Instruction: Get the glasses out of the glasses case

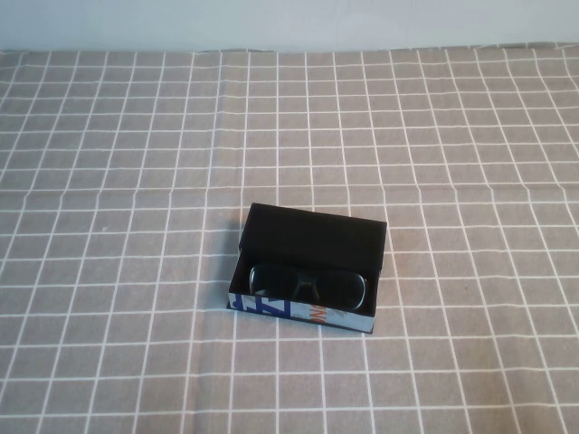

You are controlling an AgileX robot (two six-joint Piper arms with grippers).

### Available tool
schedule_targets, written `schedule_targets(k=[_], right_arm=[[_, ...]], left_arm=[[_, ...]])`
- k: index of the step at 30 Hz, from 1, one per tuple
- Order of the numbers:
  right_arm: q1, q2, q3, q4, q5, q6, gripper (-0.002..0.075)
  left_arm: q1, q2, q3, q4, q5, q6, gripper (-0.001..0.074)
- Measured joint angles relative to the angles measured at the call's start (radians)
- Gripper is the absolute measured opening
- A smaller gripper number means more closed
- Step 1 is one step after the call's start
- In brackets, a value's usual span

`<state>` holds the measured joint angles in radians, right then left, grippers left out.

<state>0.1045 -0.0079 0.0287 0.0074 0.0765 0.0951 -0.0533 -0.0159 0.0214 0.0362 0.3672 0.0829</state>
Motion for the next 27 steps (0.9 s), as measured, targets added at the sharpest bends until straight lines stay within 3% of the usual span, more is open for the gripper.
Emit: schedule_targets(k=[9, 18, 23, 27], right_arm=[[0.0, 0.0, 0.0, 0.0, -0.212, 0.0, -0.0018], [0.0, -0.004, -0.005, 0.065, -0.763, 0.018, -0.0018], [0.0, -0.006, -0.148, 0.071, -0.682, 0.025, -0.0018], [0.0, -0.001, -0.35, 0.071, -0.476, 0.027, -0.0018]], left_arm=[[0.0, 0.0, 0.0, 0.0, 0.0, 0.0, -0.0004], [0.0, 0.0, 0.0, 0.0, 0.0, 0.0, -0.0004], [0.0, 0.0, 0.0, 0.0, 0.0, 0.0, -0.0004], [0.0, 0.0, 0.0, 0.0, 0.0, 0.0, -0.0004]])
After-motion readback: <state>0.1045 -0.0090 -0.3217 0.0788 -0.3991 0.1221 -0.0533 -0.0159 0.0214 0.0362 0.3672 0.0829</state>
